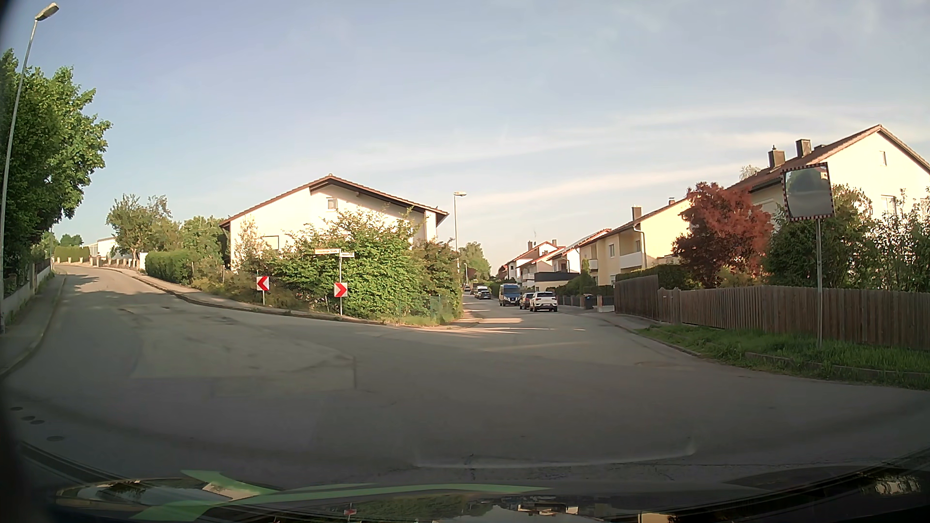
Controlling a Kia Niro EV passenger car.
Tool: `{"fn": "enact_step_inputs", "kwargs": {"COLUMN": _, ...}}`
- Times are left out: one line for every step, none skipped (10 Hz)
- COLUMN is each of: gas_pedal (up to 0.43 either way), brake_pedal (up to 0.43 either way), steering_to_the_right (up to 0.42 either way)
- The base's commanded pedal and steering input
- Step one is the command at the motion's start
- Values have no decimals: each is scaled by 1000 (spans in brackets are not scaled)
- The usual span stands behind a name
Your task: Follow the waypoints while adhering to traffic rules and regulations
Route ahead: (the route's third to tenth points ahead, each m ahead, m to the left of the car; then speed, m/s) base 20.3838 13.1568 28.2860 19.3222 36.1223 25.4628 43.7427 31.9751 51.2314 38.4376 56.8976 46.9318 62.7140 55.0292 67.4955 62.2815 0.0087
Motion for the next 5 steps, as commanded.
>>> {"fn": "enact_step_inputs", "kwargs": {"gas_pedal": 0, "brake_pedal": 348, "steering_to_the_right": -225}}
{"fn": "enact_step_inputs", "kwargs": {"gas_pedal": 0, "brake_pedal": 348, "steering_to_the_right": -225}}
{"fn": "enact_step_inputs", "kwargs": {"gas_pedal": 0, "brake_pedal": 348, "steering_to_the_right": -225}}
{"fn": "enact_step_inputs", "kwargs": {"gas_pedal": 0, "brake_pedal": 348, "steering_to_the_right": -225}}
{"fn": "enact_step_inputs", "kwargs": {"gas_pedal": 0, "brake_pedal": 348, "steering_to_the_right": -225}}
